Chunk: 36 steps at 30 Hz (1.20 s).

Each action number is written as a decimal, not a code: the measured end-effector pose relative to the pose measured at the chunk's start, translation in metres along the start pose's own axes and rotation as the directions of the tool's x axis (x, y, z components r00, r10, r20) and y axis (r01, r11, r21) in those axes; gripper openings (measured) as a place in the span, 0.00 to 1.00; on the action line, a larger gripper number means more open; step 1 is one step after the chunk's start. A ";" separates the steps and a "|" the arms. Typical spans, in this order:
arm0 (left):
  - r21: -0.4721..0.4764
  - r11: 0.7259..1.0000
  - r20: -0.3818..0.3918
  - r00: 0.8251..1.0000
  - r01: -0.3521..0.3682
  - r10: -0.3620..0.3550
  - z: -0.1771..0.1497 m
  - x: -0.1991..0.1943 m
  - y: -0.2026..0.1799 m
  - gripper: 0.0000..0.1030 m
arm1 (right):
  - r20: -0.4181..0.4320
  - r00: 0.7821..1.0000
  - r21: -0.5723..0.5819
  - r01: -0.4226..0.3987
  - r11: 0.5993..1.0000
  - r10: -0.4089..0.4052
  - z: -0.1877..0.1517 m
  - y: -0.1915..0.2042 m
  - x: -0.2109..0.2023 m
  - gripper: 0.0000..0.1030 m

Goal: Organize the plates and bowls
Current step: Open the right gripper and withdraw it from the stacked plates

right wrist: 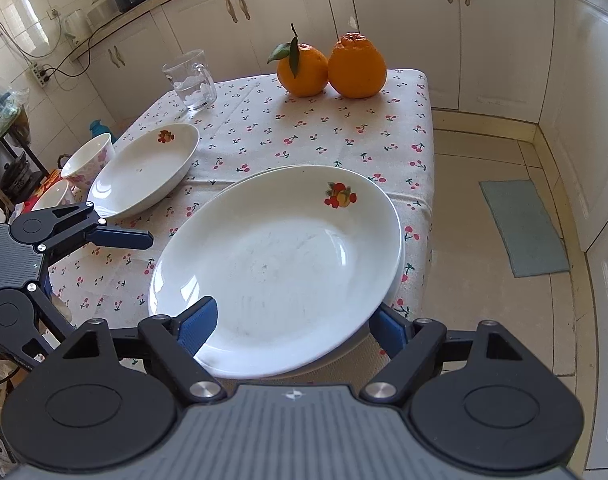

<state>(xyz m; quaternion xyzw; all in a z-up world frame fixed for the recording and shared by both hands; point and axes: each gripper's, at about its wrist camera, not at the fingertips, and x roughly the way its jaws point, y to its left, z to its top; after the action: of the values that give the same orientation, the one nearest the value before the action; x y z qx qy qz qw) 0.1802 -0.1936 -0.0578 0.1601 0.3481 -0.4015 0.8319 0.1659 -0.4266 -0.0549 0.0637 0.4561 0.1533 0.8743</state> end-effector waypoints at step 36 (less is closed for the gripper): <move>-0.356 0.823 -0.088 0.893 -0.442 0.442 -0.067 -0.024 0.078 0.94 | 0.053 0.988 -0.232 -0.127 0.964 0.143 0.012 0.109 -0.010 1.00</move>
<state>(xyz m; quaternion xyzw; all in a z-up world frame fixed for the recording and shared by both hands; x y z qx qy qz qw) 0.2002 -0.0947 -0.0892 0.0784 0.3710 -0.1256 0.9168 0.1477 -0.3262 -0.0130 -0.0008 0.3993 0.2615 0.8787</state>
